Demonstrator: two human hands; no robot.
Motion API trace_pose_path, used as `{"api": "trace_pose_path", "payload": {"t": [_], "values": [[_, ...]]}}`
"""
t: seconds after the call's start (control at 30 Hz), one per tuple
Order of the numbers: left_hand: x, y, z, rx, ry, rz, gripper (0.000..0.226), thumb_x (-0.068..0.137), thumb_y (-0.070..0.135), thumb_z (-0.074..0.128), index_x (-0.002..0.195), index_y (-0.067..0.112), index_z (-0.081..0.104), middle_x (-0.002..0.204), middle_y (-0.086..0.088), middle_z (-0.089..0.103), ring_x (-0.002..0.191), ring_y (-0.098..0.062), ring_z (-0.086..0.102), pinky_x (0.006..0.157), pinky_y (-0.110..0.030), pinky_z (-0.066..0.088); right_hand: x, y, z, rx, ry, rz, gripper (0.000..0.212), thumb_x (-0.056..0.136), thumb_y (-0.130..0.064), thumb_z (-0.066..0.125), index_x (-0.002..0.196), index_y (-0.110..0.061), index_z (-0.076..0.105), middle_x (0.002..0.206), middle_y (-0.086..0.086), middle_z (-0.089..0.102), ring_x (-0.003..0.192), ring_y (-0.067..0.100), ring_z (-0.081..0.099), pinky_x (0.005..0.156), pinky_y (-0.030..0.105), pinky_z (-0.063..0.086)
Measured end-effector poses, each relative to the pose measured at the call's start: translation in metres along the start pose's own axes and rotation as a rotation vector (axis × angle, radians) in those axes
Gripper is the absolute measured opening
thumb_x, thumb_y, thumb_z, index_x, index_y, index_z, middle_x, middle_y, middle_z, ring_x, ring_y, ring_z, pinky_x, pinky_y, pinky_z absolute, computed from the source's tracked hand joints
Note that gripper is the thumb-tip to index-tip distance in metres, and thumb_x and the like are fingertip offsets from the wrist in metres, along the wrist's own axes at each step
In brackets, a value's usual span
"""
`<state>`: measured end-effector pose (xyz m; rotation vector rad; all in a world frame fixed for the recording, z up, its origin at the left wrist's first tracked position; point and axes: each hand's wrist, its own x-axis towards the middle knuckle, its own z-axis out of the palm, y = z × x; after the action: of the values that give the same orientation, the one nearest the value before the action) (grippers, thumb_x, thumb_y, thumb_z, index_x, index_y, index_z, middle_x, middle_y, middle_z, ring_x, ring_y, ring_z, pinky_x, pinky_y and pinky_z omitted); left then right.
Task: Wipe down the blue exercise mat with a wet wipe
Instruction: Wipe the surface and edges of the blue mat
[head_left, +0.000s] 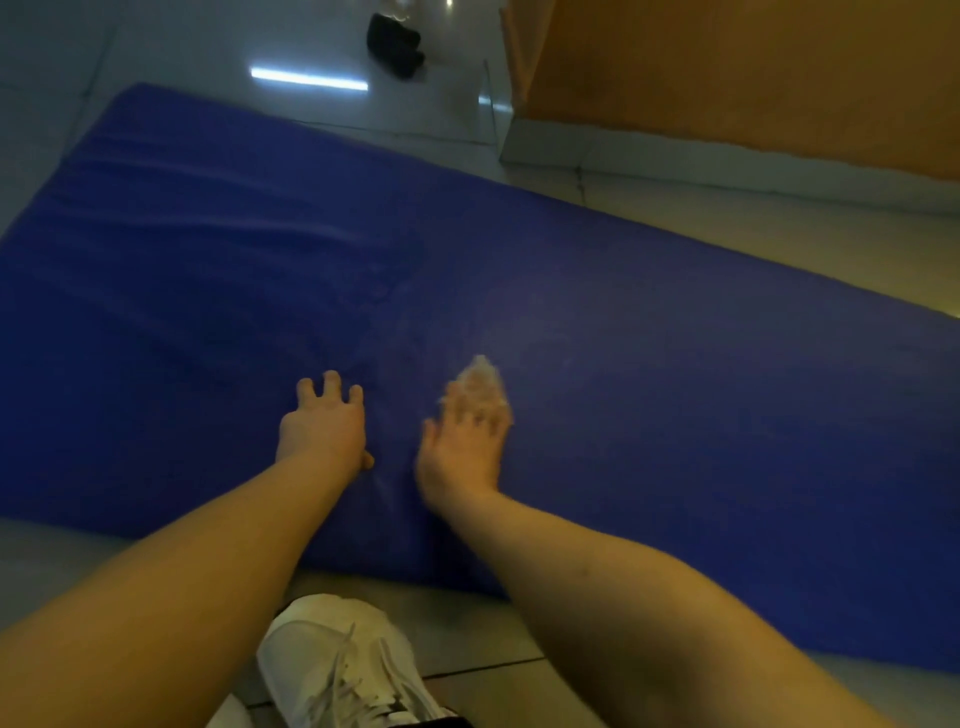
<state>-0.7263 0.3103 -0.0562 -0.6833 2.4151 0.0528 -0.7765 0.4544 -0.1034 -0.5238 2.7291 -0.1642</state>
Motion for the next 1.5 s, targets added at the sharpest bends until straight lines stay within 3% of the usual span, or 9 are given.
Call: {"api": "trace_pose_path", "payload": {"t": [0.23, 0.43, 0.57, 0.7, 0.9, 1.0, 1.3, 1.4, 1.5], "values": [[-0.002, -0.002, 0.003, 0.005, 0.005, 0.001, 0.101, 0.088, 0.057, 0.067, 0.16, 0.023, 0.005, 0.166, -0.007, -0.004, 0.15, -0.037, 0.008, 0.094, -0.041, 0.051, -0.019, 0.018, 0.005, -0.01, -0.025, -0.367, 0.068, 0.105, -0.045, 0.02, 0.162, -0.018, -0.004, 0.166, -0.003, -0.027, 0.152, 0.015, -0.026, 0.126, 0.044, -0.001], [-0.002, -0.002, 0.004, 0.006, 0.012, 0.006, 0.1, 0.088, 0.057, 0.067, 0.16, 0.022, 0.006, 0.165, -0.007, -0.004, 0.149, -0.037, 0.008, 0.092, -0.04, 0.051, -0.013, 0.128, -0.013, -0.036, -0.005, 0.294, 0.073, 0.101, -0.06, 0.009, 0.163, -0.023, 0.001, 0.166, 0.006, -0.023, 0.154, 0.033, -0.016, 0.124, 0.051, -0.005], [-0.002, 0.0, 0.002, 0.006, 0.015, 0.002, 0.102, 0.086, 0.056, 0.07, 0.16, 0.021, 0.009, 0.164, -0.007, 0.0, 0.148, -0.037, 0.01, 0.09, -0.04, 0.052, -0.003, 0.1, -0.016, 0.089, -0.048, 0.482, 0.072, 0.104, -0.059, 0.013, 0.162, -0.02, -0.002, 0.166, 0.007, -0.024, 0.151, 0.033, -0.025, 0.122, 0.054, -0.014], [-0.002, -0.002, 0.002, -0.004, 0.023, 0.008, 0.102, 0.085, 0.058, 0.069, 0.16, 0.023, 0.009, 0.164, -0.007, 0.0, 0.148, -0.036, 0.01, 0.091, -0.04, 0.051, -0.016, 0.022, 0.007, 0.009, 0.108, 0.128, 0.07, 0.104, -0.043, 0.03, 0.161, -0.008, 0.009, 0.164, 0.013, -0.021, 0.153, 0.033, -0.019, 0.124, 0.053, -0.005], [-0.009, -0.015, 0.01, -0.047, 0.109, 0.055, 0.089, 0.092, 0.056, 0.061, 0.16, 0.029, 0.01, 0.166, -0.002, 0.001, 0.15, -0.03, 0.009, 0.095, -0.041, 0.051, -0.031, -0.027, 0.021, -0.021, -0.051, -0.4, 0.064, 0.106, -0.047, 0.018, 0.162, -0.019, 0.004, 0.165, 0.001, -0.029, 0.149, 0.02, -0.034, 0.125, 0.048, -0.002], [-0.016, -0.024, 0.019, -0.136, 0.105, 0.078, 0.086, 0.091, 0.054, 0.064, 0.159, 0.027, 0.019, 0.167, 0.0, 0.003, 0.152, -0.025, 0.005, 0.097, -0.041, 0.05, -0.028, 0.018, 0.014, -0.043, -0.008, -0.352, 0.071, 0.101, -0.054, 0.018, 0.163, -0.023, 0.005, 0.166, -0.002, -0.024, 0.153, 0.021, -0.024, 0.126, 0.045, 0.001], [-0.057, -0.054, 0.047, -0.2, 0.156, -0.007, 0.071, 0.091, 0.05, 0.066, 0.149, 0.022, 0.037, 0.159, -0.004, 0.021, 0.141, -0.027, 0.025, 0.096, -0.04, 0.052, -0.034, 0.094, -0.005, 0.114, 0.067, 0.389, 0.078, 0.106, -0.051, 0.021, 0.159, 0.0, -0.005, 0.163, 0.009, -0.031, 0.153, 0.024, -0.022, 0.126, 0.041, -0.007], [-0.065, -0.054, 0.052, -0.222, 0.128, -0.027, 0.071, 0.092, 0.047, 0.065, 0.151, 0.023, 0.034, 0.159, -0.003, 0.02, 0.141, -0.027, 0.024, 0.092, -0.04, 0.054, -0.043, 0.034, 0.008, 0.112, 0.093, 0.276, 0.08, 0.104, -0.049, 0.027, 0.158, 0.003, -0.001, 0.165, 0.014, -0.024, 0.153, 0.027, -0.021, 0.125, 0.045, -0.004], [-0.068, -0.05, 0.057, -0.227, 0.103, -0.028, 0.074, 0.094, 0.045, 0.064, 0.155, 0.023, 0.027, 0.162, -0.004, 0.012, 0.144, -0.029, 0.017, 0.095, -0.041, 0.054, -0.064, -0.026, 0.028, 0.069, 0.004, -0.138, 0.078, 0.102, -0.048, 0.028, 0.161, -0.005, 0.0, 0.167, 0.01, -0.022, 0.152, 0.025, -0.024, 0.126, 0.047, -0.005]]}}
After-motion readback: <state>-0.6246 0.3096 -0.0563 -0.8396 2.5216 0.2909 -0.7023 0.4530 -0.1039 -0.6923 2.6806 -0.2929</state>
